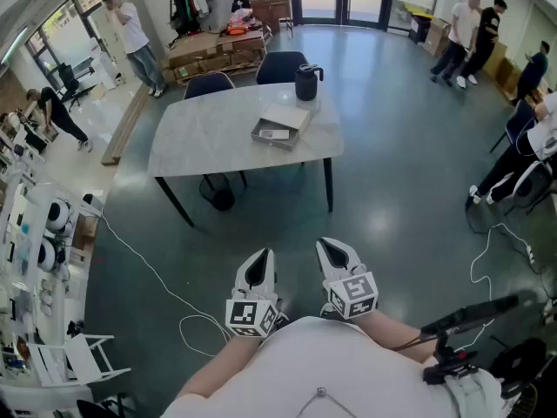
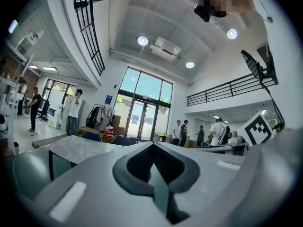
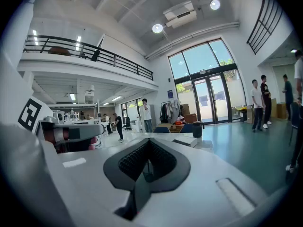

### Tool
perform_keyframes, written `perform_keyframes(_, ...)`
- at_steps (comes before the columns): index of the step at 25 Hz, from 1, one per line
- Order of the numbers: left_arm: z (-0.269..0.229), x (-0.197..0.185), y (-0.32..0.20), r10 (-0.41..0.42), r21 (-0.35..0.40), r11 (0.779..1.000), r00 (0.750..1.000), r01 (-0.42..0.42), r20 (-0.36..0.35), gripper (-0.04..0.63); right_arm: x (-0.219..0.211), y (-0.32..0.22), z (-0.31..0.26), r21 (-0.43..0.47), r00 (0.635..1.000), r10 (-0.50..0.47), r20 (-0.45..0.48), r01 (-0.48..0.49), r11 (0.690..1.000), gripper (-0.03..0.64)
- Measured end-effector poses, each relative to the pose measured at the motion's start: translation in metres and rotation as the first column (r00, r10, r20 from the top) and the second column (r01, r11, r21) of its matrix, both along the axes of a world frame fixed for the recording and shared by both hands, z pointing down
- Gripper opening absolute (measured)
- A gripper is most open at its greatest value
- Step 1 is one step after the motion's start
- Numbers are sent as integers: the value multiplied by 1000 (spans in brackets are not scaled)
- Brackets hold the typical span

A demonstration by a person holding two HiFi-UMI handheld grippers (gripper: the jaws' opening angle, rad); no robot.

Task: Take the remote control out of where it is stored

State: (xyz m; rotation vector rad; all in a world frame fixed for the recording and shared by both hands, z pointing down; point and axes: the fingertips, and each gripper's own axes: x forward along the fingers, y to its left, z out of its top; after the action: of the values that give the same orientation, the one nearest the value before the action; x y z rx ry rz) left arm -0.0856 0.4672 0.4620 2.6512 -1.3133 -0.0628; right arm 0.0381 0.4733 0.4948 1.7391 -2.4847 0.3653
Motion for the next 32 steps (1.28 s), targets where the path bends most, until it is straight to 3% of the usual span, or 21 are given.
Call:
perform_keyframes(14,8,20,-7,-58,-44,997,998,58,14,0,36,-11,4,-50,998,-37,44,39,998,21)
perform_keyframes(21,1,61,-29,-82,-30,996,996,83,37,0,77,-36,6,-74,996,-86,34,88,993,23)
perform_keyframes(32,-5,61,-21,-127,-14,992,991,128,35,0,82,-39,19,-92,992,-112,49,116,989,23)
